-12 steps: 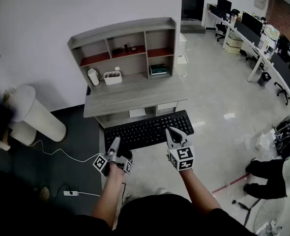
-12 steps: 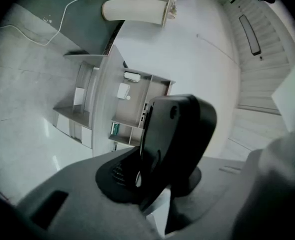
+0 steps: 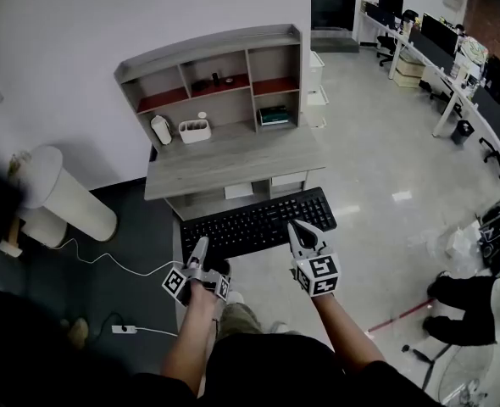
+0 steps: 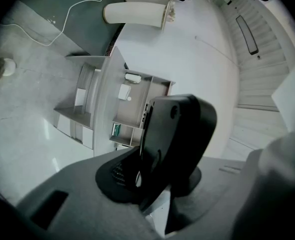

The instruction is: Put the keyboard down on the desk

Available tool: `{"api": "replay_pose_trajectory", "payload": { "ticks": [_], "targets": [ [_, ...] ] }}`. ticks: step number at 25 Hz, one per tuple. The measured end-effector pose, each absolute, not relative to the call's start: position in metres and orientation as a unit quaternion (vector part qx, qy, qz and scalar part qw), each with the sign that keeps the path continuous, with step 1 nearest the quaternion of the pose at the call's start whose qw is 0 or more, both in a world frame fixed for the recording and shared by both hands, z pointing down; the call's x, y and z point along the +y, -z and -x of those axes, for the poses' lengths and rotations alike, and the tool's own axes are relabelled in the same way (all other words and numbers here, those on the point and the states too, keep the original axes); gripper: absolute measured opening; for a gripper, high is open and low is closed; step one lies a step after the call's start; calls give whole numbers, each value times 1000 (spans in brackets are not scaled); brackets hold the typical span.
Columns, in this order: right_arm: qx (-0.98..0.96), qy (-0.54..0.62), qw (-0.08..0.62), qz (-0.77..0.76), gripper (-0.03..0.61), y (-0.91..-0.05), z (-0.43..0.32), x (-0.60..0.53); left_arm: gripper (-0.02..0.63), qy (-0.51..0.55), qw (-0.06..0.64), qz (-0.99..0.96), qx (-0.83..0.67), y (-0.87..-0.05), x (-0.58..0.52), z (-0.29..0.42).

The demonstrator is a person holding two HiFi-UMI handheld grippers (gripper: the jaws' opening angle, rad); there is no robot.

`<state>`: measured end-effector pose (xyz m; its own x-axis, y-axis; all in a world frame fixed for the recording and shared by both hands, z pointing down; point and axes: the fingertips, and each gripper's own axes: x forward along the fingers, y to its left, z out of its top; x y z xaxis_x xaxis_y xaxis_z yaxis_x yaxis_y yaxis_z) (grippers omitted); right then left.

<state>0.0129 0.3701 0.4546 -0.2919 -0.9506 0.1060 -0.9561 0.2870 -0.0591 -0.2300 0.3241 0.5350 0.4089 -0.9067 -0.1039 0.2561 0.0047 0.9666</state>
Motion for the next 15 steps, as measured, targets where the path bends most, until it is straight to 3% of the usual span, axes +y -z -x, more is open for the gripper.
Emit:
{"api": "replay_pose_trajectory", "payload": {
  "ticks": [15],
  "targets": [
    [-792, -59, 25, -607, 14, -463, -13, 286, 98, 445, 654, -545, -278, -550, 229, 223]
  ]
}}
